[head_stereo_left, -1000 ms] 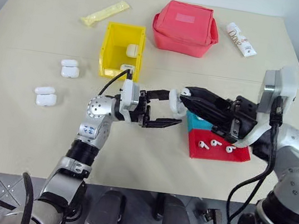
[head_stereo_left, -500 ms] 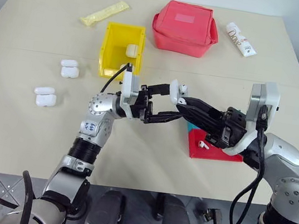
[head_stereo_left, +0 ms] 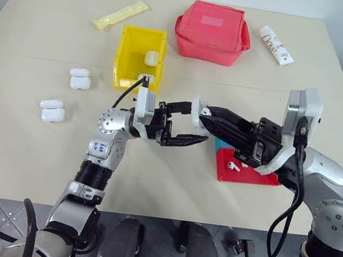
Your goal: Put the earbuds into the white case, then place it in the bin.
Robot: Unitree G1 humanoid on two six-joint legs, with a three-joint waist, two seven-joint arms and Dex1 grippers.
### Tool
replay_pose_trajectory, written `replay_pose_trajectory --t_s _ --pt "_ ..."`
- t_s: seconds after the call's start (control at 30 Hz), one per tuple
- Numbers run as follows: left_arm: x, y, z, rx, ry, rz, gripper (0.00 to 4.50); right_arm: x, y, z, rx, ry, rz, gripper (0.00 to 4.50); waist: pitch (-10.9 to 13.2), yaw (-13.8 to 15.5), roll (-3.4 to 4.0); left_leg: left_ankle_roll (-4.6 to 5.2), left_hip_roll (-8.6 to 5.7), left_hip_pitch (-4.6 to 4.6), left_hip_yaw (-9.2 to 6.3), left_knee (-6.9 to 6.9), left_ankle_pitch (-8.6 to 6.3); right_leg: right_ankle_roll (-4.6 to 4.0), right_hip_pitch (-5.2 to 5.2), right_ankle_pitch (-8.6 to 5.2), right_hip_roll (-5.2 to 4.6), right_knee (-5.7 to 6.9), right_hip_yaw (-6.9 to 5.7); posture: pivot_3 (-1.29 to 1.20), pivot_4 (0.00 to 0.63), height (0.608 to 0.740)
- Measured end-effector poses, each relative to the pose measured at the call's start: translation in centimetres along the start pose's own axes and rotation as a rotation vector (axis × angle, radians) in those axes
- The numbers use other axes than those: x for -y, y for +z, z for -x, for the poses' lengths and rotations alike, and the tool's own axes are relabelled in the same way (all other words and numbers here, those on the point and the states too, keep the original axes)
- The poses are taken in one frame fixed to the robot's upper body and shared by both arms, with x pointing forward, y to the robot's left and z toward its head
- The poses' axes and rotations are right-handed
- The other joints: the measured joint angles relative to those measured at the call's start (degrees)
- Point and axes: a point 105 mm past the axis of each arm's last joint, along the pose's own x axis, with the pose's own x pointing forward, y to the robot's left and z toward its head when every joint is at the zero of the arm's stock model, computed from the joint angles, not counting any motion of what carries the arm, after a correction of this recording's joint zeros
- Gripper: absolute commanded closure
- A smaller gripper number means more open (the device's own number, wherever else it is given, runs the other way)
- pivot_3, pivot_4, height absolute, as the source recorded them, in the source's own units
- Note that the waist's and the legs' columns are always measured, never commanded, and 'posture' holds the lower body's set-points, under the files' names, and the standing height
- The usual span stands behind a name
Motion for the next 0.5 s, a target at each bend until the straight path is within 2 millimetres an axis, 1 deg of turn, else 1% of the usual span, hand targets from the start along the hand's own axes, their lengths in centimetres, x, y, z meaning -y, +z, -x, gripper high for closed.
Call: replay_pose_trajectory --t_s 0.3,0.5 --pt "0.03 -0.05 -0.01 0.001 0.002 0.001 1.74 0.3 0.12 0.11 0.005 -0.013 -0.002 4.01 0.0 0.0 0.0 0.02 0.01 0.0 0.01 0.0 -0.01 0.0 0.0 0.0 -0.01 -0.02 0.01 0.0 0.15 0.74" --pt "-0.03 -0.04 -0.06 0.005 0.008 0.003 1.74 0.34 -0.48 0.3 -0.002 -0.018 -0.03 4.01 0.0 0.0 0.0 0.03 0.01 -0.01 0.0 0.0 -0.02 -0.01 0.0 0.0 -0.01 -0.03 0.01 0.0 0.15 0.74"
